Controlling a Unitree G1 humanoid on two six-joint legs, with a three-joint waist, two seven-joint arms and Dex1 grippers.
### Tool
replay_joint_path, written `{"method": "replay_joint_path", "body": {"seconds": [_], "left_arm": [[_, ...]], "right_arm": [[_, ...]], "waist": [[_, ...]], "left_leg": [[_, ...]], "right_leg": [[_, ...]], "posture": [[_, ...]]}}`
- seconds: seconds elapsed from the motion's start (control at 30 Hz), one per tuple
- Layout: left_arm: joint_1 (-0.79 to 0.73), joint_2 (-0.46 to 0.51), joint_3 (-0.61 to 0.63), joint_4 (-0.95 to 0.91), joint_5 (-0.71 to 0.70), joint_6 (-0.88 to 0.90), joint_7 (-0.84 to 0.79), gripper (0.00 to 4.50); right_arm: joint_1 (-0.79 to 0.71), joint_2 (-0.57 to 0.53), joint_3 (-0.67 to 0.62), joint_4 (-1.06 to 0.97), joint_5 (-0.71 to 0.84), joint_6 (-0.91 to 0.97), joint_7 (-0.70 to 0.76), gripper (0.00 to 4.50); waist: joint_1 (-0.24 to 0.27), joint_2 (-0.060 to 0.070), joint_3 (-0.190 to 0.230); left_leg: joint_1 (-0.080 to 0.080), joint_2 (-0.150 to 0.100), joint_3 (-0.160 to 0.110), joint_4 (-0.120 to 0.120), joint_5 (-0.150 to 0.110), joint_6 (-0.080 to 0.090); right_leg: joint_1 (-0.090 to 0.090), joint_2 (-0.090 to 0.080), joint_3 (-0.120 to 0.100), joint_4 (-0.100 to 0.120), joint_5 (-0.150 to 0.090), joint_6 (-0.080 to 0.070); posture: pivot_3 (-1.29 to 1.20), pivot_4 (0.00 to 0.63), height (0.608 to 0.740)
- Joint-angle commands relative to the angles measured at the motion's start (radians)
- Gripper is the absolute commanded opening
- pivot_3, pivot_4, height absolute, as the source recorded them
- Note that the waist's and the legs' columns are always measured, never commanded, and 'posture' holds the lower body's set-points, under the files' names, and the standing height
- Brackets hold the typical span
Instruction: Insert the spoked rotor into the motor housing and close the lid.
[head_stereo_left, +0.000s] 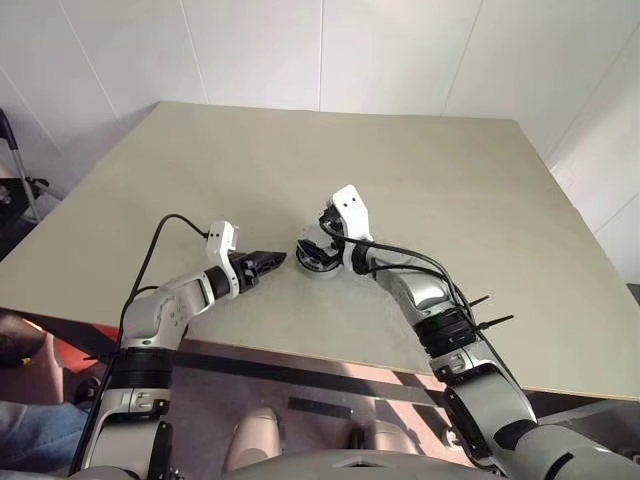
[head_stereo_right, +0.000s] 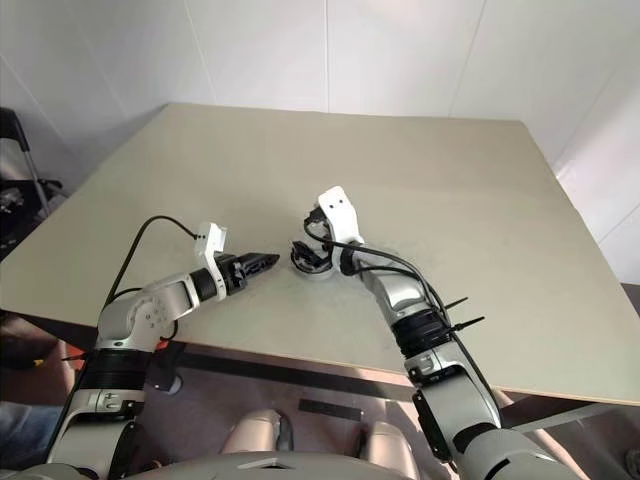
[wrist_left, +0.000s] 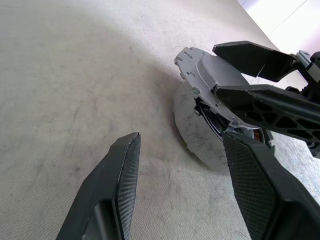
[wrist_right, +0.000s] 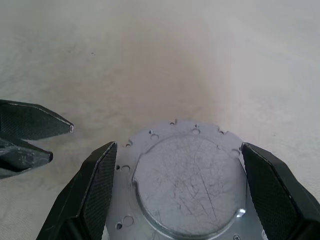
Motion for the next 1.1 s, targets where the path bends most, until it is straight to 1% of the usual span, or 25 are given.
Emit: {"method": "replay_joint_path", "body": {"seconds": [0.03, 0.13, 0.2, 0.23, 0.43, 0.53, 0.6, 0.77, 0.97, 1.1], "left_arm": [[-0.012, 0.011, 0.014, -0.031, -0.004, -0.019, -0.003, 2.77], [-0.009, 0.02, 0.022, -0.034, -0.009, -0.016, -0.01, 2.77], [-0.008, 0.027, 0.028, -0.037, -0.015, -0.013, -0.014, 2.77], [-0.008, 0.031, 0.033, -0.039, -0.018, -0.011, -0.017, 2.77], [-0.007, 0.049, 0.063, -0.038, -0.037, -0.009, -0.025, 2.77], [0.004, 0.055, 0.073, -0.045, -0.043, -0.004, -0.027, 2.77], [0.011, 0.055, 0.071, -0.045, -0.042, -0.007, -0.026, 2.77], [0.011, 0.044, 0.06, -0.045, -0.039, -0.009, -0.016, 2.77], [0.013, 0.044, 0.057, -0.046, -0.038, -0.007, -0.015, 2.77], [0.013, 0.045, 0.055, -0.046, -0.037, -0.005, -0.015, 2.77]], "right_arm": [[0.005, 0.002, -0.014, 0.012, -0.021, -0.026, 0.005, 4.46], [0.008, 0.001, -0.021, 0.024, -0.027, -0.03, 0.004, 3.85], [0.008, -0.001, -0.025, 0.023, -0.03, -0.033, 0.007, 3.24], [0.007, -0.001, -0.029, 0.015, -0.027, -0.032, 0.009, 3.17], [-0.003, -0.014, -0.053, -0.037, -0.007, -0.011, 0.029, 3.17], [0.006, -0.029, -0.088, -0.111, 0.065, 0.061, 0.091, 3.17], [0.016, -0.04, -0.093, -0.132, 0.081, 0.088, 0.118, 3.17], [0.038, -0.043, -0.08, -0.128, 0.063, 0.089, 0.137, 3.17], [0.071, -0.066, -0.026, -0.14, 0.013, 0.041, 0.167, 3.17], [0.084, -0.073, -0.031, -0.148, 0.017, 0.025, 0.187, 3.17]], "waist": [[0.0, 0.0, 0.0], [0.0, 0.0, 0.0], [0.0, 0.0, 0.0], [0.0, 0.0, 0.0], [0.0, 0.0, 0.0], [0.002, 0.0, 0.0], [0.002, -0.001, 0.0], [0.002, -0.001, 0.001], [0.002, -0.001, 0.001], [0.002, -0.001, 0.001]], "left_leg": [[0.0, 0.0, 0.0, 0.0, 0.0, 0.0], [0.001, 0.0, 0.0, 0.0, 0.0, 0.0], [0.002, 0.0, 0.0, 0.0, 0.0, 0.0], [0.002, 0.0, 0.0, 0.0, 0.0, 0.0], [0.002, 0.0, 0.0, 0.0, 0.0, 0.0], [0.001, 0.0, 0.0, 0.0, 0.0, 0.0], [0.0, 0.0, 0.0, 0.0, -0.001, 0.001], [-0.001, 0.0, 0.0, 0.0, -0.001, 0.001], [0.0, 0.0, 0.0, 0.0, -0.001, 0.001], [0.0, 0.0, 0.0, 0.0, -0.001, 0.001]], "right_leg": [[0.0, 0.0, 0.0, 0.0, 0.0, 0.0], [0.001, 0.0, 0.0, 0.0, 0.0, 0.0], [0.001, 0.0, 0.0, 0.0, 0.0, 0.0], [0.001, 0.0, 0.0, 0.0, 0.0, 0.0], [0.001, 0.0, 0.0, 0.0, 0.0, 0.0], [0.001, 0.0, 0.0, 0.0, 0.0, 0.0], [0.001, 0.0, 0.0, 0.0, 0.0, 0.0], [0.0, 0.0, 0.0, 0.0, 0.0, -0.001], [0.0, 0.0, 0.0, 0.0, 0.0, -0.001], [0.0, 0.0, 0.0, 0.0, -0.001, -0.001]], "posture": [[0.0, 0.0, 0.74], [0.0, 0.0, 0.74], [0.0, 0.0, 0.74], [0.0, 0.0, 0.74], [0.0, 0.0, 0.74], [0.0, 0.0, 0.74], [0.0, 0.0, 0.74], [0.0, 0.0, 0.74], [0.0, 0.0, 0.74], [0.0, 0.0, 0.74]]}}
